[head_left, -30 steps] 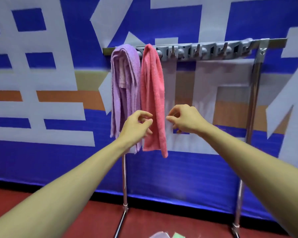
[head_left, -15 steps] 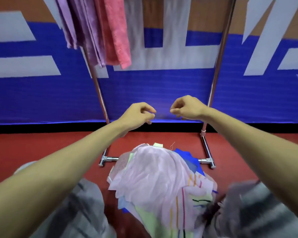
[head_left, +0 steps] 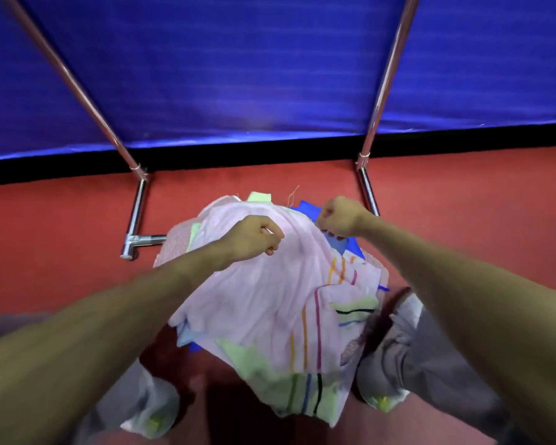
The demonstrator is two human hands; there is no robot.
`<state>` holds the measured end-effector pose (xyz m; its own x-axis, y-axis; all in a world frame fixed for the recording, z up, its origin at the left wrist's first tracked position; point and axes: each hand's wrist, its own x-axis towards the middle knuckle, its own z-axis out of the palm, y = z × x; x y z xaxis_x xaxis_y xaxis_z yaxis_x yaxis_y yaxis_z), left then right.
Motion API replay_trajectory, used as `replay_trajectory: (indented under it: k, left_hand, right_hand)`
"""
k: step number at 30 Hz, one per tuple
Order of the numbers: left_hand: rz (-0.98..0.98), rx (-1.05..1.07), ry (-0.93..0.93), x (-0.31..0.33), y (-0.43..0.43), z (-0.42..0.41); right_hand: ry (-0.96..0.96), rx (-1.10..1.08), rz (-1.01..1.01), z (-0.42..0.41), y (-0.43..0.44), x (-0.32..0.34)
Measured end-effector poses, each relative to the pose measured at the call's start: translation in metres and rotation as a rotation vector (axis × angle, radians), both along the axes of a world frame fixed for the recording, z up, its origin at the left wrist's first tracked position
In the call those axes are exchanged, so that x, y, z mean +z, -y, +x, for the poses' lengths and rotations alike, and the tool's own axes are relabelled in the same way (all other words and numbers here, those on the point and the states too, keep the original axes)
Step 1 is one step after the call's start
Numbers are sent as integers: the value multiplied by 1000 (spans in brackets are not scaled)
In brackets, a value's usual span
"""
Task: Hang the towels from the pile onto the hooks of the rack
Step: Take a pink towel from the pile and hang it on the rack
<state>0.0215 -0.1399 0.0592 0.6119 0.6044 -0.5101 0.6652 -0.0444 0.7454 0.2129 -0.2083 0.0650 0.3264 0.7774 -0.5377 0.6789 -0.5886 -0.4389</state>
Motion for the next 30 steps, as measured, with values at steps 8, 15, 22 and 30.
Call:
replay_trajectory:
  k: [8,15,22,30]
  left_hand:
    - [-35,-260,-141,-87,16,33]
    - [-146,-312,-183,-116,39,36]
    - [5,-283,-147,-72,25,24]
    - [62,-100,53,38,-7,3]
  right_hand:
    - [63,396,-380,-6,38,-91]
    - [162,538,-370,-17,63,-136]
    - [-2,288,-179,-26,27,-85]
    - [-127,24,282,-43,-12,34]
